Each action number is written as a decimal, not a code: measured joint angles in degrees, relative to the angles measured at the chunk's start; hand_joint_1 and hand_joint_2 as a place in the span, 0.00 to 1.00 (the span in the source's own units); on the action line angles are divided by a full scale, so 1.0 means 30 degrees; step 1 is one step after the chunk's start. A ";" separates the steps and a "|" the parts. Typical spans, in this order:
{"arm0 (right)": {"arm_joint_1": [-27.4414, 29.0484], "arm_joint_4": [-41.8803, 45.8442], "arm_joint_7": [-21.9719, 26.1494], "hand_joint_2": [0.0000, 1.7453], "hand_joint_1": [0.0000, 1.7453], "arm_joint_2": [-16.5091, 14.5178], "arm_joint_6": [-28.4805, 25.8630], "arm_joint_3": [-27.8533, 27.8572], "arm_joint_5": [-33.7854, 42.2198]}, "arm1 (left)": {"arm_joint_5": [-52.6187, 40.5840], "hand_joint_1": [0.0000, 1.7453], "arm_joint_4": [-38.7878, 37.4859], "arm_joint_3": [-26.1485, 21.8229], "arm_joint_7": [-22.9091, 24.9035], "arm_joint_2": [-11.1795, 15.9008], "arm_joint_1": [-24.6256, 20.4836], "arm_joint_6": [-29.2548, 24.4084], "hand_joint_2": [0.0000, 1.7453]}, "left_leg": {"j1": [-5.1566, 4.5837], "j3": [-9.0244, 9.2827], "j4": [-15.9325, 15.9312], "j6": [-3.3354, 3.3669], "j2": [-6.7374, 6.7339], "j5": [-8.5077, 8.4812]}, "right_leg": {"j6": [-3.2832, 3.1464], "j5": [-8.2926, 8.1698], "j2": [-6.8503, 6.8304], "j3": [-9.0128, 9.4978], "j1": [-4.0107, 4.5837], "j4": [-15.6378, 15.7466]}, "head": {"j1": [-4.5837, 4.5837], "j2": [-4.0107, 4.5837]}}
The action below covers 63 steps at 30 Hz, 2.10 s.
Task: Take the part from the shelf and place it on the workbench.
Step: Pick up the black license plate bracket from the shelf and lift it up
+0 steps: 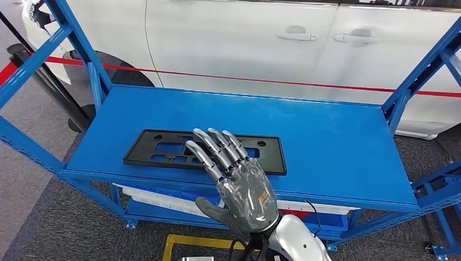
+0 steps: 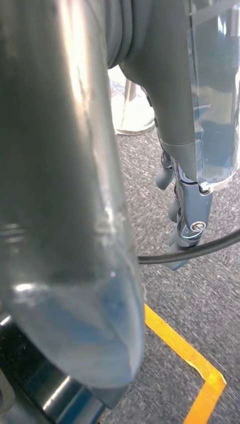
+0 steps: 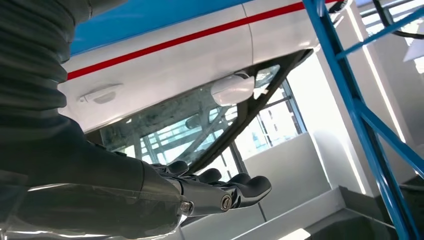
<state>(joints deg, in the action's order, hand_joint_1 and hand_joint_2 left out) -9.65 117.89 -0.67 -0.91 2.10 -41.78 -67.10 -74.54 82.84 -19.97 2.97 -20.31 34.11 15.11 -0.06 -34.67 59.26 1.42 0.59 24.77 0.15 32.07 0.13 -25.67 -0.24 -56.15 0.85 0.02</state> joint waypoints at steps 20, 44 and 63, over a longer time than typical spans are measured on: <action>0.3173 0.1185 0.0184 1.00 0.00 0.0830 0.0820 0.0838 0.1030 | 0.0397 0.00 -0.0049 -0.0142 -0.0048 -0.0002 -0.0233 -0.0641 0.00 | 0.0009 0.0011 0.0000 -0.0005 -0.0001 0.0003 | 0.0003 0.0004 0.0002 0.0009 0.0004 -0.0001 | -0.0002 -0.0002; 0.6441 0.4453 0.1989 1.00 0.00 0.0798 0.1157 0.4178 0.2350 | 0.3417 0.00 0.0342 0.0388 0.1189 -0.0036 -0.0553 -0.2465 0.00 | 0.0012 0.0031 0.0001 -0.0006 -0.0005 0.0004 | 0.0005 0.0005 0.0004 0.0023 0.0005 0.0001 | 0.0007 0.0000; 0.8355 0.5509 0.1407 1.00 0.00 0.3225 -0.5374 0.5112 -0.4288 | 0.2357 0.00 0.0552 0.2412 0.1767 -0.0044 0.0162 -0.1552 0.00 | -0.0006 0.0053 0.0001 -0.0024 -0.0033 0.0043 | 0.0032 0.0034 0.0041 0.0047 -0.0002 0.0005 | 0.0007 0.0000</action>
<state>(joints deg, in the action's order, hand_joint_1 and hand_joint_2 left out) 15.42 134.42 3.55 8.76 -14.02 -26.44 -79.96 -67.47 84.50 -12.73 8.27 -20.44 34.60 10.46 -0.08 -34.52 59.27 1.35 0.49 24.90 0.25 32.17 0.25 -25.53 -0.24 -56.14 0.87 0.02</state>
